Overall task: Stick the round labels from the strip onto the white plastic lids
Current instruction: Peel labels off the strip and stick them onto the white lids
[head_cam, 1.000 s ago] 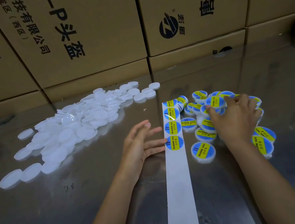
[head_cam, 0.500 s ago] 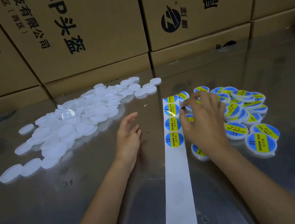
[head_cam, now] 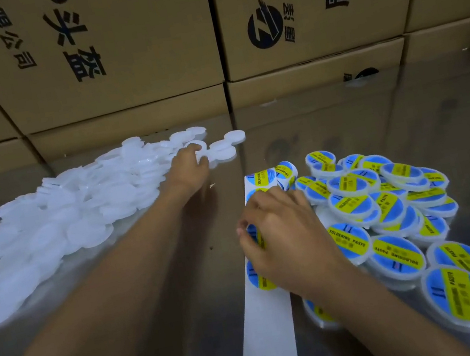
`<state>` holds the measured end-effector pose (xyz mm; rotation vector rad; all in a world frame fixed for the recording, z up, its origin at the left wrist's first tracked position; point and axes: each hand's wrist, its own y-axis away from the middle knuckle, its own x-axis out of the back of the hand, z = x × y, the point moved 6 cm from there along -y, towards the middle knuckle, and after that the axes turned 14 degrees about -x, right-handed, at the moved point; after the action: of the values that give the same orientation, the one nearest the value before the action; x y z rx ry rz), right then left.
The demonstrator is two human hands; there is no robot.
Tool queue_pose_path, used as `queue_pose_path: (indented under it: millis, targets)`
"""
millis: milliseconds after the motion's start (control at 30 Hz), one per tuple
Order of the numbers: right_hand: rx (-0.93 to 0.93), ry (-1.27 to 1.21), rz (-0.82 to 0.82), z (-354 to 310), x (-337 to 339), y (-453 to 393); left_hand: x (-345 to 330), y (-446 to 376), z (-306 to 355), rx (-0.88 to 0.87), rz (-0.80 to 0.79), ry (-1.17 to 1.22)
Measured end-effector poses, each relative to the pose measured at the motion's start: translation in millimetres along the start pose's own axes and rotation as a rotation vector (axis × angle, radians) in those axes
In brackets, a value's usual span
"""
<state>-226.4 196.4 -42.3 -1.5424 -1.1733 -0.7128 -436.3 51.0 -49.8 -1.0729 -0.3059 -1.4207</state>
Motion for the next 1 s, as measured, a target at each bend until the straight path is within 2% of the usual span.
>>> queue_pose_path:
  millis: [200, 267, 433, 633, 867, 1000]
  targets:
    - [-0.010, 0.002, -0.016, 1, -2, -1, -28, -27, -20, 0.071, -0.063, -0.220]
    - [-0.007, -0.006, -0.018, -2, -3, -2, -30, -29, -25, 0.083, -0.065, -0.222]
    - [-0.015, -0.028, -0.053, 2, -5, -2, -27, -24, -26, 0.126, -0.032, -0.044]
    - [-0.014, -0.035, -0.058, 6, -9, -2, -12, 7, -27, 0.296, 0.112, 0.358]
    - [-0.023, -0.047, -0.039, 8, -8, -1, -4, 62, 10, 0.204, 0.115, 0.525]
    - [-0.022, -0.087, -0.019, 7, 3, 9, 0, 98, 25, 0.212, 0.147, 0.572]
